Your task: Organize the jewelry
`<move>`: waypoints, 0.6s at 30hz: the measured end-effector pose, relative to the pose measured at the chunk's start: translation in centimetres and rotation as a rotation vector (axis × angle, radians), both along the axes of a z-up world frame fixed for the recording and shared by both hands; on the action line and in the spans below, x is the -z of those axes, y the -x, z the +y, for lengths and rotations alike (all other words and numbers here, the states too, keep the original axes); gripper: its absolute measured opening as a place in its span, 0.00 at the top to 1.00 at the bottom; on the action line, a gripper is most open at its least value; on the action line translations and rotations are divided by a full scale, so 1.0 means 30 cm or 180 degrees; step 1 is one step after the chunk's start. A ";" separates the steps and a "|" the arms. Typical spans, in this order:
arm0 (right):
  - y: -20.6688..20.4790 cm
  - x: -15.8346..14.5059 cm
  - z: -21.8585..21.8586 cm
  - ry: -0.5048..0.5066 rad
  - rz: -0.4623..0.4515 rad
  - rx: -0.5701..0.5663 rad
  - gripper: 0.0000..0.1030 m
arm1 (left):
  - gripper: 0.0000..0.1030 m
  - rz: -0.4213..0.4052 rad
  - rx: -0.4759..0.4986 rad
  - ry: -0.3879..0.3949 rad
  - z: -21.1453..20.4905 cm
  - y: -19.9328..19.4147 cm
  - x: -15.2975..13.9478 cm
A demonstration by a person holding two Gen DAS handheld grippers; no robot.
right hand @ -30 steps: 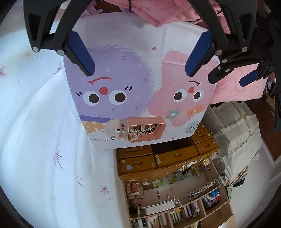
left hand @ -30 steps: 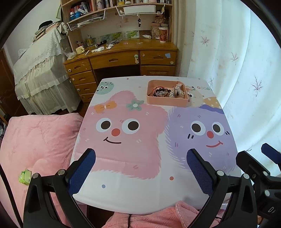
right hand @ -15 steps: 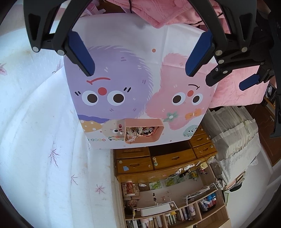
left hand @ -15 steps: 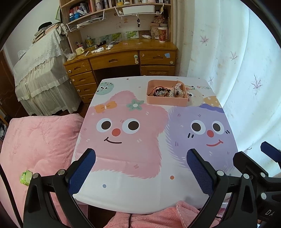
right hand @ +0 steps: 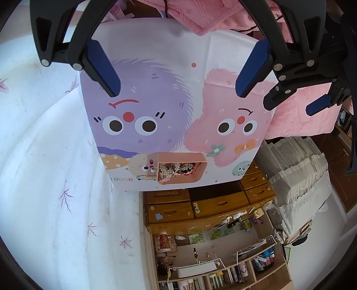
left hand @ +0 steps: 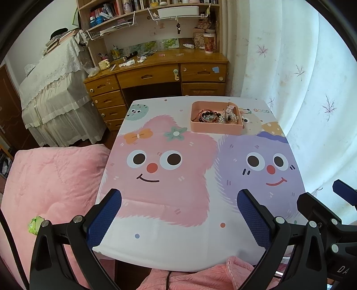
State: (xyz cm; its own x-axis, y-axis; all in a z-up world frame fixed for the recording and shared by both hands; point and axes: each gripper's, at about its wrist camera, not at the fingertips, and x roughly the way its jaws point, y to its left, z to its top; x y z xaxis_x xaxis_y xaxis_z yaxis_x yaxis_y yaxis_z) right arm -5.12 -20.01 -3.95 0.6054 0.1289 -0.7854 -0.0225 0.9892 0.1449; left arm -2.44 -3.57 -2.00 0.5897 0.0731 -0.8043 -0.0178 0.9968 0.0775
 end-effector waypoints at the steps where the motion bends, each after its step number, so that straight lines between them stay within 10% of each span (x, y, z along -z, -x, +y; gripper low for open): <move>1: 0.001 0.001 0.000 -0.0002 0.0005 0.0000 0.00 | 0.01 0.0002 0.0000 -0.0001 0.000 0.000 0.000; 18: 0.009 0.008 0.003 0.0036 0.0002 0.0028 0.00 | 0.01 -0.0016 0.0016 -0.0029 0.000 0.014 0.004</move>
